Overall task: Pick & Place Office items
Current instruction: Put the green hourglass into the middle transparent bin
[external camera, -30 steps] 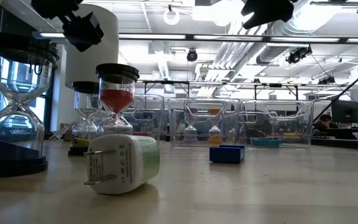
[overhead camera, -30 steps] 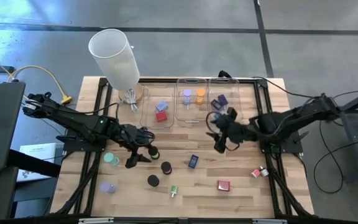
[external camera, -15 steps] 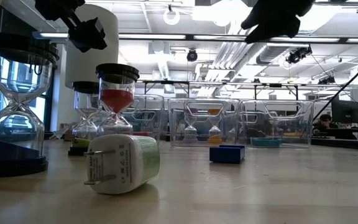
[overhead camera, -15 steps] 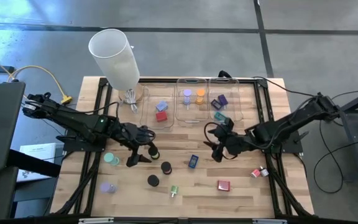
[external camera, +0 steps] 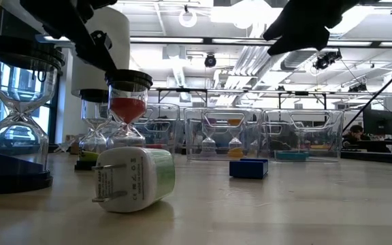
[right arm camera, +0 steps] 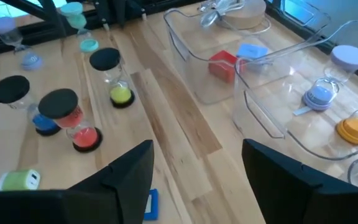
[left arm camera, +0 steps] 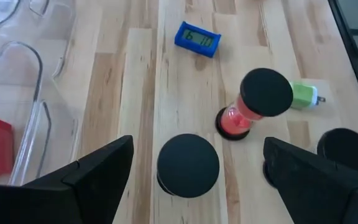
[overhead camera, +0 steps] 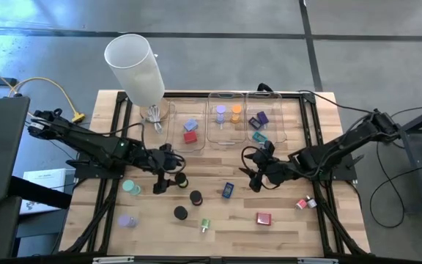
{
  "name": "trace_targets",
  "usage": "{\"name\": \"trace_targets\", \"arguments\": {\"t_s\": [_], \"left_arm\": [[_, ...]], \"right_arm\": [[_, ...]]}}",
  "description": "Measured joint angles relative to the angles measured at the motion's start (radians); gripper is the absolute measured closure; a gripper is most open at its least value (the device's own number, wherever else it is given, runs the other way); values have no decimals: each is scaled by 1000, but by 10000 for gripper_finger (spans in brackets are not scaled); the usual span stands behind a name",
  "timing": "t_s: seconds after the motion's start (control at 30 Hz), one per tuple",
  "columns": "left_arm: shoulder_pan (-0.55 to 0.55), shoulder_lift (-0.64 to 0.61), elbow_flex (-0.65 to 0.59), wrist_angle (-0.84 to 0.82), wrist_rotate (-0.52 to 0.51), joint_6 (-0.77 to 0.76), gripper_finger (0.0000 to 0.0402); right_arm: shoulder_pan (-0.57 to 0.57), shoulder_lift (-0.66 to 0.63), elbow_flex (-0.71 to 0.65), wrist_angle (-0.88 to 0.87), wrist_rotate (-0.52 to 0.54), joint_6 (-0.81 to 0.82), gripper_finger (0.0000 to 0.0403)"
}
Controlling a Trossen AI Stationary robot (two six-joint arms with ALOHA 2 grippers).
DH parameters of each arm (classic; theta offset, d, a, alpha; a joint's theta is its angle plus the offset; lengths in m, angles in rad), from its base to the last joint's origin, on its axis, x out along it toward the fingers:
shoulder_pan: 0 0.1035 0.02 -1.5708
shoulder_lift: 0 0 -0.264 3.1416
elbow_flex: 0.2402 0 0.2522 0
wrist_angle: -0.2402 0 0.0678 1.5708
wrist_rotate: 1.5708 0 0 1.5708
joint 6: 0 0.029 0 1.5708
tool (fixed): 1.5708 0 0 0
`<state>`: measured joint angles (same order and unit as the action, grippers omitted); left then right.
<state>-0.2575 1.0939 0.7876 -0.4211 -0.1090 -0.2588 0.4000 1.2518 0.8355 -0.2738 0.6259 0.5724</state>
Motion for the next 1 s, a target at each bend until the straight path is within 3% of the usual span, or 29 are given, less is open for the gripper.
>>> {"name": "trace_targets", "arguments": {"t_s": [0.3,1.0], "left_arm": [[-53,86,-3,0,-84,35,51],[-56,246,-3,10,-86,11,51]], "right_arm": [[0,0,-21,15,0,-6,171],[0,0,-20,24,0,-27,171]]}}
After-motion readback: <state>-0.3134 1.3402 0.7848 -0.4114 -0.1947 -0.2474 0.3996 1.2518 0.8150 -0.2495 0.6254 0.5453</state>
